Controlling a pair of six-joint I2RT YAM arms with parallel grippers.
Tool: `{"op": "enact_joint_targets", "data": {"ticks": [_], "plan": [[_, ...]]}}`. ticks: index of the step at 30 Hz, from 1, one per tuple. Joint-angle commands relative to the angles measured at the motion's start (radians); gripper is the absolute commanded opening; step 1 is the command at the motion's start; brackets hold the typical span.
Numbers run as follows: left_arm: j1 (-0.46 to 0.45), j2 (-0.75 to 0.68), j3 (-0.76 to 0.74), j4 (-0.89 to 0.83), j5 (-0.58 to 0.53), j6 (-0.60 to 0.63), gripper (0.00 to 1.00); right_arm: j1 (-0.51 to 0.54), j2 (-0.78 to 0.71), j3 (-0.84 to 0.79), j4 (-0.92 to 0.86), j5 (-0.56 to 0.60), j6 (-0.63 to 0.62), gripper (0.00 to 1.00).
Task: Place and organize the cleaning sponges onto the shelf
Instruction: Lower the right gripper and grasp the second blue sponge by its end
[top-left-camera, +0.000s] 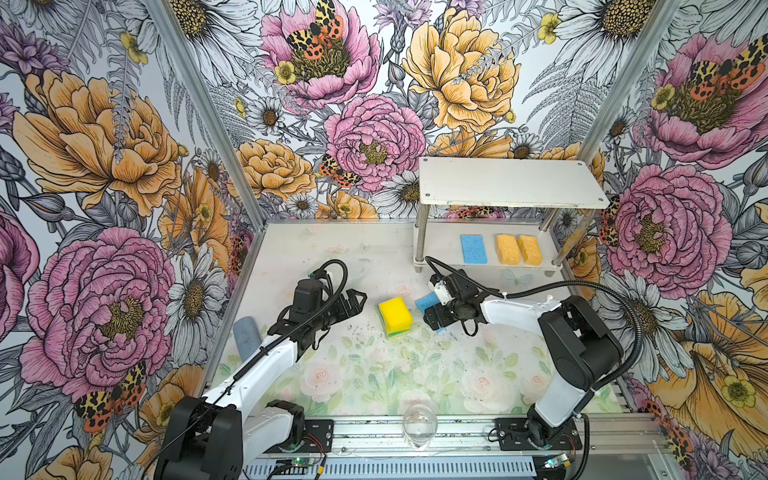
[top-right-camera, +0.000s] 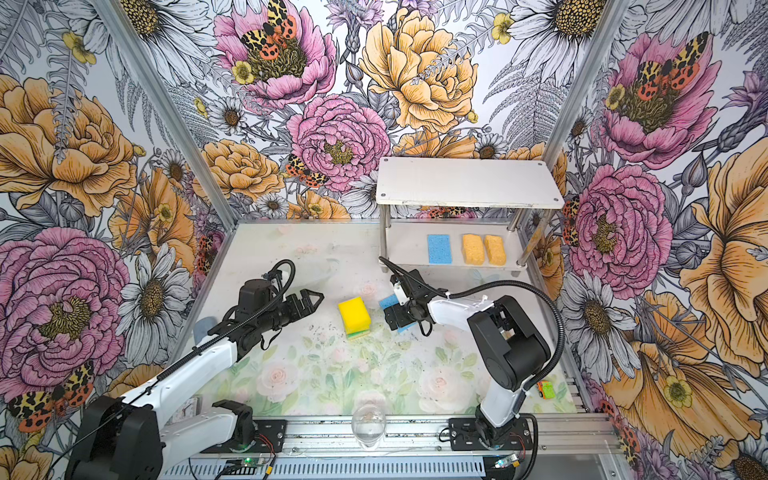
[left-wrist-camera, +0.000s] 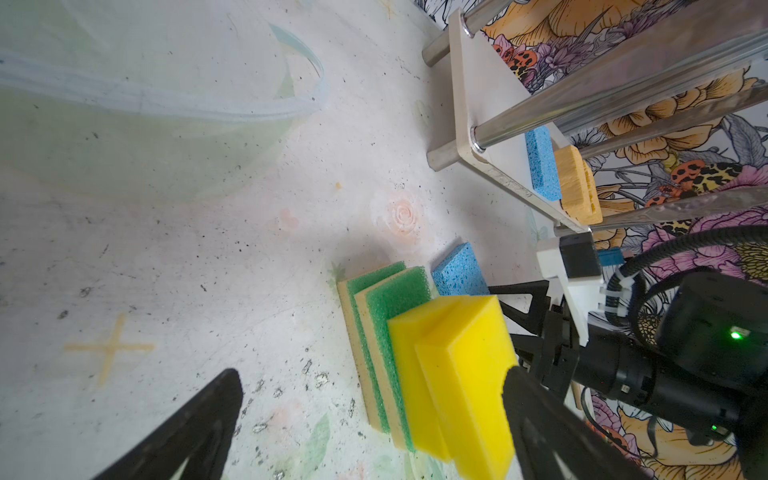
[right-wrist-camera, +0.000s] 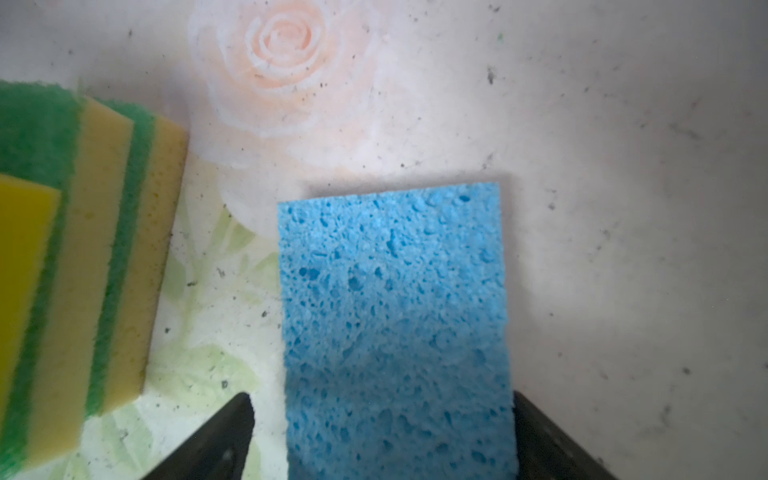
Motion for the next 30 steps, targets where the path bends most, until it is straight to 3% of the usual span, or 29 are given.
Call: {"op": "enact_joint_targets", "data": {"ticks": [1, 22, 30], "plan": [[-0.005, -0.001, 0.011, 0.013, 0.022, 0.002, 0.99, 0.015, 0.043, 0.007, -0.03, 0.019, 0.026, 0.92], [-0.002, -0.011, 0.005, 0.009, 0.021, 0.002, 0.99, 0.076, 0.039, 0.057, -0.213, 0.067, 0.037, 0.91], [0.0, -0.011, -0.001, 0.015, 0.024, 0.001, 0.99, 0.098, 0.089, 0.091, -0.255, 0.14, 0.086, 0.89]]}}
